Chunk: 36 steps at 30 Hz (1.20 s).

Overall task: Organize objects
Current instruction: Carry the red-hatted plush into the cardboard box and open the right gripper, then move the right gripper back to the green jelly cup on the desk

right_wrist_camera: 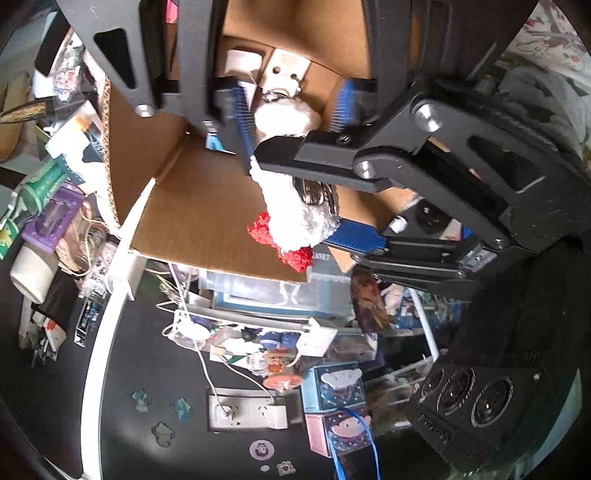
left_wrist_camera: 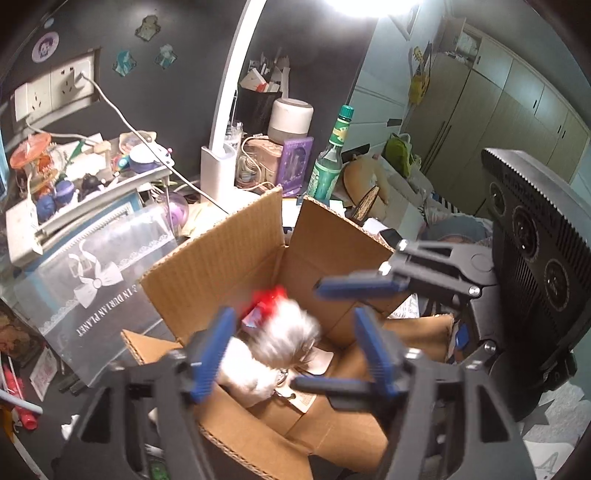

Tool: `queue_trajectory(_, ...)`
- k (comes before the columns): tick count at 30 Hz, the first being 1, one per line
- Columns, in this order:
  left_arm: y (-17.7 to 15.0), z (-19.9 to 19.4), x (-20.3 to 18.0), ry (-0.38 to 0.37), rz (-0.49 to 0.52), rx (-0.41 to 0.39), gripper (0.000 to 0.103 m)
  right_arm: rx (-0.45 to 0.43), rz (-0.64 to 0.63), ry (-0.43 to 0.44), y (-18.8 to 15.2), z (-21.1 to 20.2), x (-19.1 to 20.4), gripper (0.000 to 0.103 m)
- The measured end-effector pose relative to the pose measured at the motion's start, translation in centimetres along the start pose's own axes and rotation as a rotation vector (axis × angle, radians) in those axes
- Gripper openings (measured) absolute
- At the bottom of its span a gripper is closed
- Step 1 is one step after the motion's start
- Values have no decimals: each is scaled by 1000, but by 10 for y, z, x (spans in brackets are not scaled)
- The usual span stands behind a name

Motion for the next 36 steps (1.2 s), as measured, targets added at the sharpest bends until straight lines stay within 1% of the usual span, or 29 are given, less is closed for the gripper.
queue_trajectory(2, 1, -4, 0, 6, 3, -9, 76, -7, -24, -21, 0, -1, 1, 66)
queue_trajectory(5, 0, -14, 2, 14, 6, -21, 78, -10, -30, -26, 0, -3, 0, 66)
queue_trajectory(7, -1, -23, 4, 34, 10, -35, 82, -8, -35, -30, 0, -3, 2, 66)
queue_trajectory(12, -8, -54, 16, 63, 4, -79, 83, -31, -49, -27, 5, -6, 16, 66)
queue_trajectory(17, -27, -104, 45, 142, -20, -143, 87, -114, -100, 9, 19, -14, 51, 66)
queue_trajectory(21, -50, -139, 76, 219, -59, -166, 87, -137, -164, 95, 31, -9, 98, 66)
queue_trajectory(22, -60, -149, 85, 252, -72, -170, 87, -134, -175, 116, 32, -6, 107, 66)
queue_trajectory(25, -84, -165, 104, 317, -103, -172, 87, -116, -199, 193, 33, 10, 139, 66)
queue_trajectory(29, -121, -177, 126, 363, -149, -157, 87, -68, -214, 273, 23, 37, 172, 66)
queue_trajectory(31, -141, -180, 134, 389, -170, -156, 87, -24, -194, 314, 13, 55, 181, 66)
queue_trajectory(32, -150, -181, 137, 396, -184, -159, 87, 15, -160, 343, 4, 70, 183, 66)
queue_trajectory(34, -173, -179, 146, 391, -232, -160, 87, 63, -102, 352, -11, 91, 181, 66)
queue_trajectory(36, -189, -177, 151, 391, -268, -154, 87, 91, -66, 330, -26, 111, 177, 66)
Point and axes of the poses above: each gripper's, at about its wrist camera, not at the fingertips, and z roughly the way its jaws point, x to its left, y to its top, the point moved 1 cm from there along z, roughly the way its jaws point, and after that the axes turned 9 degrees about -x, right-handed, at the moved point
